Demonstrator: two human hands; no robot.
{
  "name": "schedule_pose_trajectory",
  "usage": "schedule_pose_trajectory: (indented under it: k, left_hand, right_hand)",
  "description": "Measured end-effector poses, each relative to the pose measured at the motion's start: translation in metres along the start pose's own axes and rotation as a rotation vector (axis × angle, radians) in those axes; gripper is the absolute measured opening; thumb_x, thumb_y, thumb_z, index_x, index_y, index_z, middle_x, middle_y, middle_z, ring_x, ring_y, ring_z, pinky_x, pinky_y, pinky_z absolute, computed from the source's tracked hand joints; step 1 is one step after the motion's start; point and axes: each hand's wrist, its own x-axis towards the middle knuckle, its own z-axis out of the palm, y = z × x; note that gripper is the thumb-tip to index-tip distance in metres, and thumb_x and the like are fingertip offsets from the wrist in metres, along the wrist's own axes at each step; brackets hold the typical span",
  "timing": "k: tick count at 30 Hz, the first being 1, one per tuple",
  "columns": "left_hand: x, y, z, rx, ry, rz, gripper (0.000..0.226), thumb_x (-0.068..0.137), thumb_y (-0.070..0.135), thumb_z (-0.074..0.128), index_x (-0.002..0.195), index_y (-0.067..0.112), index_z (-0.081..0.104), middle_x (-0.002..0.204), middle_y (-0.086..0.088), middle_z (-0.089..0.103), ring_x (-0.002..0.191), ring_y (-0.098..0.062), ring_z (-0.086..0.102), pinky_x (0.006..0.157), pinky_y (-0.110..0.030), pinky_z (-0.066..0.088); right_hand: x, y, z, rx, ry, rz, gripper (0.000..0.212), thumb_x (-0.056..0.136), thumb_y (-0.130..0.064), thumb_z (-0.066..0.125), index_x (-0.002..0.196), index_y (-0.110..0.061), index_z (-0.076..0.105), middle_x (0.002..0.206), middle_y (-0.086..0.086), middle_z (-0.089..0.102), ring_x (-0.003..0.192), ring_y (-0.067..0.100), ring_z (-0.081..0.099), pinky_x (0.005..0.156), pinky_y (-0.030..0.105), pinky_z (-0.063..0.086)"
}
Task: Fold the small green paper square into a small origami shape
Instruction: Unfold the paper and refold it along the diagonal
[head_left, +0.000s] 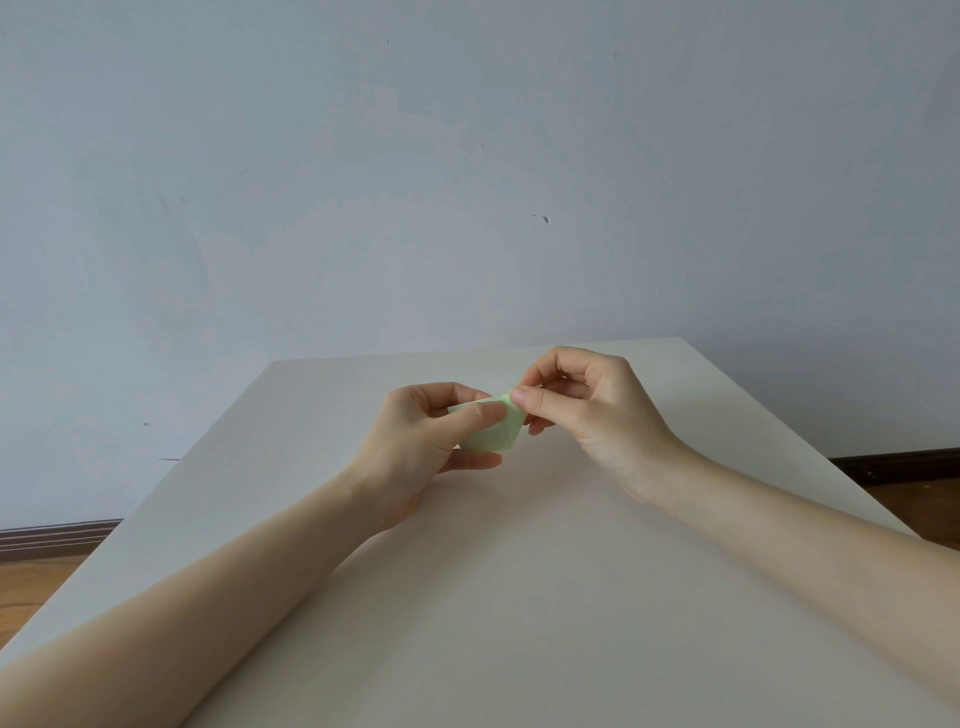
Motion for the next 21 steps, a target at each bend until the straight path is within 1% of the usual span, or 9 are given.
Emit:
schedule_pose_trajectory:
  k: [4,10,16,21]
  left_hand:
    - [0.0003,0.0,-0.0005,-0.027,-0.03,-0.011,0.012,0.081,0.011,0.067,0.071,0.005,0.066,0.07,-0.001,0.067,0.064,-0.008,0.065,0.057,-0.022,0.053]
    - [0.002,-0.0012,-0.0022,-0.062,-0.064,-0.024,0.01,0.08,0.011,0.067,0.072,0.005,0.066,0.081,-0.007,0.071,0.074,-0.013,0.068,0.063,-0.024,0.055]
    - [0.0022,-0.0006,-0.0025,-0.076,-0.065,-0.036,0.009,0.079,0.011,0.067,0.077,0.003,0.065,0.084,-0.01,0.07,0.075,-0.012,0.068,0.063,-0.023,0.054]
    - [0.002,0.0002,-0.0023,-0.08,-0.056,-0.046,0.009,0.079,0.011,0.068,0.075,0.003,0.064,0.082,-0.008,0.07,0.074,-0.012,0.068,0.062,-0.023,0.055]
  right_hand:
    - [0.0007,-0.0003,-0.0001,0.002,0.008,0.002,0.009,0.082,-0.002,0.064,0.074,-0.004,0.062,0.068,0.006,0.064,0.06,0.013,0.061,0.06,0.021,0.05]
    - [0.0012,0.0009,-0.0002,-0.002,0.013,-0.002,0.007,0.084,-0.001,0.063,0.077,0.0,0.061,0.07,0.007,0.065,0.061,0.013,0.061,0.059,0.021,0.05]
    - [0.001,0.0014,-0.0002,-0.012,0.016,-0.008,0.009,0.084,-0.002,0.063,0.076,-0.003,0.061,0.069,0.007,0.064,0.061,0.013,0.061,0.059,0.021,0.049]
    - [0.0009,0.0022,0.0,-0.024,0.017,-0.02,0.008,0.085,-0.002,0.062,0.077,-0.003,0.061,0.069,0.006,0.064,0.061,0.012,0.061,0.059,0.021,0.05]
